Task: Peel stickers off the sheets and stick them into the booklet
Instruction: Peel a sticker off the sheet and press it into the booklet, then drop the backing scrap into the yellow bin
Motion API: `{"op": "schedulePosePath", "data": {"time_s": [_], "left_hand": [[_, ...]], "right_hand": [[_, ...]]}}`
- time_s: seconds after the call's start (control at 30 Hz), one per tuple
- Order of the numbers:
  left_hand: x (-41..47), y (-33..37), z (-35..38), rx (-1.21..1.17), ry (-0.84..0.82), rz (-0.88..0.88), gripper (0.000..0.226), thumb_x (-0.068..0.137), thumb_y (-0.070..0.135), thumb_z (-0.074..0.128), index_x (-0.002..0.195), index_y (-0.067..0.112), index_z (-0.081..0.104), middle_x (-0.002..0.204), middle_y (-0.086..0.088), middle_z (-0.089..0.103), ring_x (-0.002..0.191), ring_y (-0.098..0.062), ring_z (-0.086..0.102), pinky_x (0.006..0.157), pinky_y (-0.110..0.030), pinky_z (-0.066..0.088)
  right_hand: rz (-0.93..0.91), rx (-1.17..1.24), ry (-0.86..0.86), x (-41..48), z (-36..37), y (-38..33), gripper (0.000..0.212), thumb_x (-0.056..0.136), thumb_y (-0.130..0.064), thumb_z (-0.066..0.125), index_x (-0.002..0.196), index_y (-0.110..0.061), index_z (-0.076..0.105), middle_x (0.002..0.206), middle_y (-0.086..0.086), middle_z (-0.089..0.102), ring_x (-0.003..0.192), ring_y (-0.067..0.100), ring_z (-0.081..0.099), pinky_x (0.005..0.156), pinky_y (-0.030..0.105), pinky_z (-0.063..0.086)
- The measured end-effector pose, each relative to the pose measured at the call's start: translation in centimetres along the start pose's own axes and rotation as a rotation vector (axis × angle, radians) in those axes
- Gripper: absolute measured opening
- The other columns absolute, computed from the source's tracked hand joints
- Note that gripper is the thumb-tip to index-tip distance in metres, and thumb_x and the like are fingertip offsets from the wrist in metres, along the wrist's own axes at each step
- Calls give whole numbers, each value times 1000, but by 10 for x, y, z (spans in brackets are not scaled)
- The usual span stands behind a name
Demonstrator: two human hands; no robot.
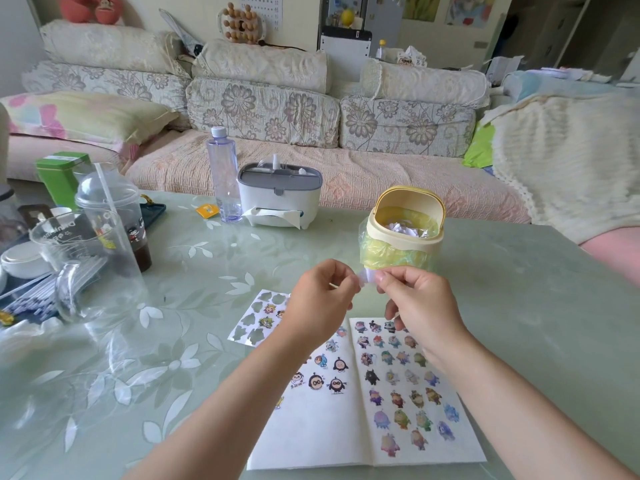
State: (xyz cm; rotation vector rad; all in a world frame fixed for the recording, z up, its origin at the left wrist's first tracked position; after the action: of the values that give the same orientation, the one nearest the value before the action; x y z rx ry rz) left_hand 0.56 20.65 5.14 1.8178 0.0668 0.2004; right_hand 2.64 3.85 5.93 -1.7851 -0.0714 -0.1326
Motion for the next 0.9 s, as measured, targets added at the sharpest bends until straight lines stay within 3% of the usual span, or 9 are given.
{"op": "schedulePosePath", "data": {"time_s": [0.17, 0.27, 0.37, 0.47, 0.6, 0.67, 0.9], "left_hand": [[11, -7, -8, 35, 13, -24, 13, 97, 22, 52, 86, 18, 57, 81, 3, 69, 62, -12, 60, 41, -17, 35], [16, -12, -13, 44, 15, -41, 14, 97, 24, 54, 83, 21, 58, 78, 3, 69, 61, -12, 59, 41, -15, 35], [19, -15, -16, 54, 19, -44, 16, 97, 26, 55, 83, 20, 60, 76, 5, 70, 60, -11, 59, 41, -13, 35], [22, -19, -18, 54, 27, -53, 17, 97, 25, 55, 82, 19, 61, 73, 7, 69, 58, -10, 59, 42, -12, 34], [22, -24, -17, 54, 16, -77, 16, 97, 23, 53, 84, 18, 62, 74, 7, 69, 60, -10, 59, 42, -13, 36], [22, -25, -15, 50, 0, -86, 17, 98, 23, 53, 85, 17, 62, 77, 6, 70, 60, -10, 59, 41, -14, 36], [13, -28, -17, -45, -8, -140, 15, 95, 21, 55, 89, 11, 65, 73, 4, 68, 56, -11, 59, 50, -19, 39]], "right_hand": [[-81, -88, 115, 16, -18, -7, 10, 91, -22, 70, 84, -21, 76, 76, -4, 74, 46, 12, 52, 47, 23, 42], [-130, -159, 219, 41, -30, -16, 9, 85, -23, 76, 77, -27, 77, 70, -6, 74, 48, 11, 57, 55, 28, 50], [-164, -326, 329, 75, -38, -26, 11, 80, -32, 75, 69, -35, 73, 67, -14, 71, 62, 14, 68, 66, 35, 59], [-220, -527, 388, 104, -40, -43, 9, 84, -32, 71, 76, -33, 73, 76, -14, 72, 80, 13, 69, 73, 30, 55], [-222, -711, 275, 128, -30, -42, 21, 87, -25, 67, 105, -30, 76, 99, -12, 74, 99, 15, 67, 81, 28, 49], [-254, -765, 210, 125, -20, -45, 22, 87, -22, 68, 106, -31, 76, 105, -12, 72, 100, 13, 65, 80, 24, 45], [-526, -698, -21, 46, 30, -58, 24, 87, -17, 70, 107, -30, 72, 105, -14, 65, 65, -13, 47, 75, 22, 43]]}}
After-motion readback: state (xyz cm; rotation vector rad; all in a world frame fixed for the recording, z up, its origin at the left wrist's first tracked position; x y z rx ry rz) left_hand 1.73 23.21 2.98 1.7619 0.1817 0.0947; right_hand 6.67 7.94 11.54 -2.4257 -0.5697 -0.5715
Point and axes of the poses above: each hand's wrist, its own x-axis towards the middle knuckle, its own z-axis out of the palm, y = z × x, the point moved 9 cm from there along x, towards the middle knuckle
